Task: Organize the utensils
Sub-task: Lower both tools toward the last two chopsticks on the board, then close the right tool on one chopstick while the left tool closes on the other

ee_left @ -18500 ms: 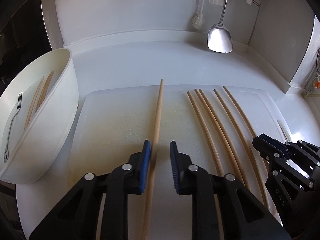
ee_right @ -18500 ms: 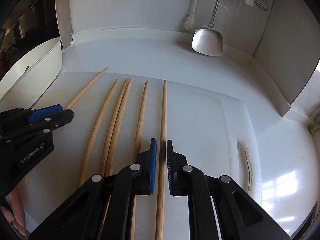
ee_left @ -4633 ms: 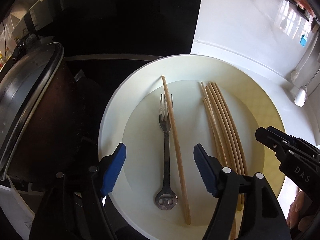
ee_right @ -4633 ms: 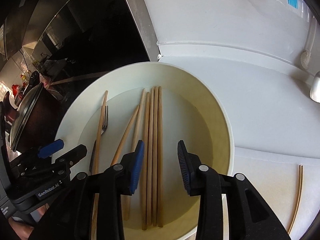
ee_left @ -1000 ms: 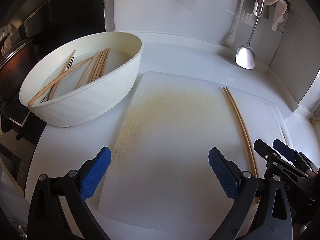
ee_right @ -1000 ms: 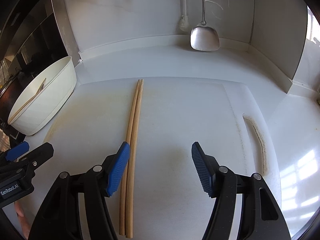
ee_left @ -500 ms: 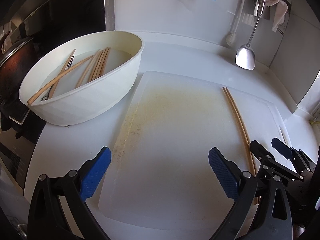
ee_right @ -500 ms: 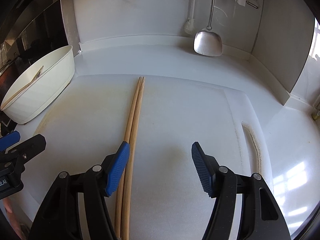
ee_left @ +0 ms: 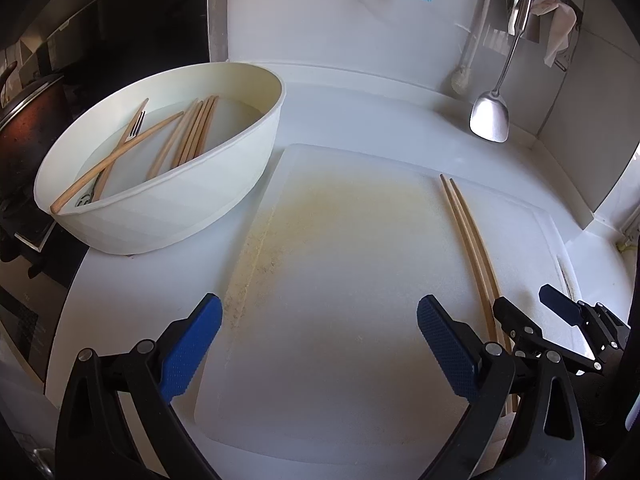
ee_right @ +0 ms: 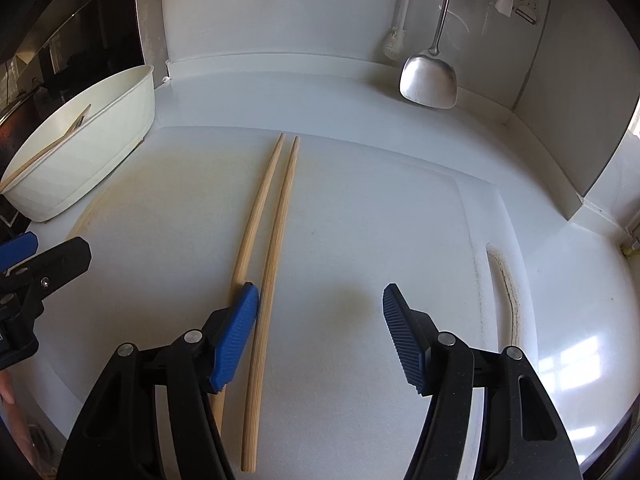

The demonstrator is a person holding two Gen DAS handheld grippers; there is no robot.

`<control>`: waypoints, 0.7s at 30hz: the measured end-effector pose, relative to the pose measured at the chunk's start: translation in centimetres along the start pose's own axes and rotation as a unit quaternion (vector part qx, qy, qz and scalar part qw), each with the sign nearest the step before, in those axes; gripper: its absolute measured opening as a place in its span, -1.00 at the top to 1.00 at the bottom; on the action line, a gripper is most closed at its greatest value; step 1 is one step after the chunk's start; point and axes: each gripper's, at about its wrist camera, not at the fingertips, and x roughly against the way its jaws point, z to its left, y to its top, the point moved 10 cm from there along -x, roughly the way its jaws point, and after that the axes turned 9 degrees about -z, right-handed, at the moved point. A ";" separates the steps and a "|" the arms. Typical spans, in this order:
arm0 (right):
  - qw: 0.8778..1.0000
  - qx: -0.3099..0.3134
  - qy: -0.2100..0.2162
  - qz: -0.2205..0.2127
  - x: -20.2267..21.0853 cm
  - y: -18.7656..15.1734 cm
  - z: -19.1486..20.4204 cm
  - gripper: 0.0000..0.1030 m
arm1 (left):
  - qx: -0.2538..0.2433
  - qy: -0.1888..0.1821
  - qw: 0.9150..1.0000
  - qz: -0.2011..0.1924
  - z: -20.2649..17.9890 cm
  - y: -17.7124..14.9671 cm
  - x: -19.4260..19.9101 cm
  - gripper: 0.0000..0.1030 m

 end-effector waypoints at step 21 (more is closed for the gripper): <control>0.999 -0.020 -0.025 -0.033 -0.4 0.4 -3.2 0.87 | -0.010 -0.047 0.999 0.006 -4.6 0.2 -1.1 -0.87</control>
